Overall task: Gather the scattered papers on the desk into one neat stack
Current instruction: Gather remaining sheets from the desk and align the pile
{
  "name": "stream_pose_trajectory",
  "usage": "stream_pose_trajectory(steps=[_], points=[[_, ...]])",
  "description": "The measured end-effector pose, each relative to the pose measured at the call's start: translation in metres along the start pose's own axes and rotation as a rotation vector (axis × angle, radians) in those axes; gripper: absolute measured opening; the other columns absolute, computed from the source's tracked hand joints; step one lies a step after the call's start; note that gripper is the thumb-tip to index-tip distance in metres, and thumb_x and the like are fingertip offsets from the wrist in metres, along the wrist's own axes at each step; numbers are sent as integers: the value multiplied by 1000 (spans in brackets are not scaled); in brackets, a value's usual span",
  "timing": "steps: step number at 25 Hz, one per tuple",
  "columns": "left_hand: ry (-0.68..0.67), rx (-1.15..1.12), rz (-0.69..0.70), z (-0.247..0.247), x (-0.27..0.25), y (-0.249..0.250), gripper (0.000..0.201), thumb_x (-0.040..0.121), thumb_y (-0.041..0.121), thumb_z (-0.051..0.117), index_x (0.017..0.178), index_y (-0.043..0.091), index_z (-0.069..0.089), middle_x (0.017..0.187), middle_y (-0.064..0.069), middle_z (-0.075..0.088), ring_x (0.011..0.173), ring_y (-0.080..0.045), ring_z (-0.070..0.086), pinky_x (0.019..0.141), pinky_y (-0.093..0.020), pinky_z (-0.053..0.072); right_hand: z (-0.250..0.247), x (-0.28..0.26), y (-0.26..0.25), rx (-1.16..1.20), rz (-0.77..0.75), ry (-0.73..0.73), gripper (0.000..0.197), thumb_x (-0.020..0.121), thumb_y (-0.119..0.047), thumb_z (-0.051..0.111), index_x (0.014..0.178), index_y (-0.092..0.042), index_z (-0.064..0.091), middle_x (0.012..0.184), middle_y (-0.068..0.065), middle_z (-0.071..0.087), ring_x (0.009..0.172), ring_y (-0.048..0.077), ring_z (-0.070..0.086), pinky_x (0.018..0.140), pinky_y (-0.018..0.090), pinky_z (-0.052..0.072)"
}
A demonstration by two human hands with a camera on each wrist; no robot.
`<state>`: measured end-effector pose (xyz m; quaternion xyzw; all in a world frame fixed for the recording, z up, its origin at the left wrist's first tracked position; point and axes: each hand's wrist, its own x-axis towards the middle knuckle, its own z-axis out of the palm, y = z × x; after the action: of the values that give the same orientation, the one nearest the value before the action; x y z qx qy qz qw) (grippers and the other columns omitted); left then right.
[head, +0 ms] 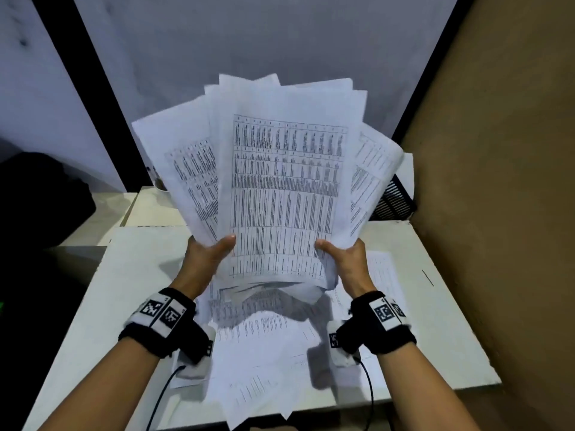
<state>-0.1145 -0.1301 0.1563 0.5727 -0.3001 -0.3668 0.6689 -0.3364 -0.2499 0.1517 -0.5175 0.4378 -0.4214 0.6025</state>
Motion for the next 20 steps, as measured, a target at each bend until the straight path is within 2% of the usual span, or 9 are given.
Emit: stream_pose_trajectory(steps=[2,4,6,8,9,12,16,18,20], points=[[-19,9,-51,-1,-4,-7,30,59,20,83,86,21,70,74,13,75,74,-3,70,73,-29,56,1,1,9,-23,26,-61,34,72,2,73,101,-10,61,93,1,70,83,10,70,81,28,56],[4,62,-101,2,-5,-18,27,68,2,75,88,17,66,75,9,74,77,-10,69,86,-40,54,1,-1,18,-45,56,-96,34,71,4,73,98,-14,63,94,3,71,90,19,68,88,34,54],[31,71,-129,5,-6,-27,26,70,-2,72,89,13,64,79,7,70,85,-21,67,92,-46,51,0,-4,27,-56,75,-102,29,72,3,73,91,-16,64,89,-2,71,91,21,66,87,34,53],[11,65,-143,5,-6,-24,33,59,14,83,86,16,64,79,7,71,87,-24,66,92,-45,52,-1,-6,27,-74,83,-79,24,71,0,74,83,-17,62,77,-8,70,85,21,65,77,29,54],[-7,76,-138,3,-5,-21,50,47,30,89,88,17,65,82,7,72,88,-22,67,91,-43,53,-1,-7,22,-64,69,-79,25,70,1,75,84,-16,62,77,-8,70,85,20,65,73,26,54],[-66,76,-35,1,0,-7,81,21,60,85,91,23,64,79,13,75,82,-4,70,77,-20,55,1,-7,-6,7,-41,-132,34,68,7,72,93,-14,65,83,-7,75,84,10,70,72,20,55],[-104,-5,89,6,6,15,81,25,60,84,93,25,59,76,21,73,78,4,68,68,-12,53,6,-1,-32,86,-167,-140,56,62,0,79,113,0,55,97,0,72,87,8,69,74,20,54],[-92,4,56,6,8,12,74,32,53,87,93,22,60,76,19,74,76,3,68,72,-19,56,9,3,-32,50,-163,-127,58,63,5,77,113,-7,53,101,1,67,87,3,67,76,20,53],[-38,61,7,8,7,7,41,54,27,86,87,19,62,69,17,73,68,2,68,82,-36,56,16,4,-29,6,-132,-120,47,61,-2,78,101,-13,57,89,-7,71,78,-2,66,72,19,53]])
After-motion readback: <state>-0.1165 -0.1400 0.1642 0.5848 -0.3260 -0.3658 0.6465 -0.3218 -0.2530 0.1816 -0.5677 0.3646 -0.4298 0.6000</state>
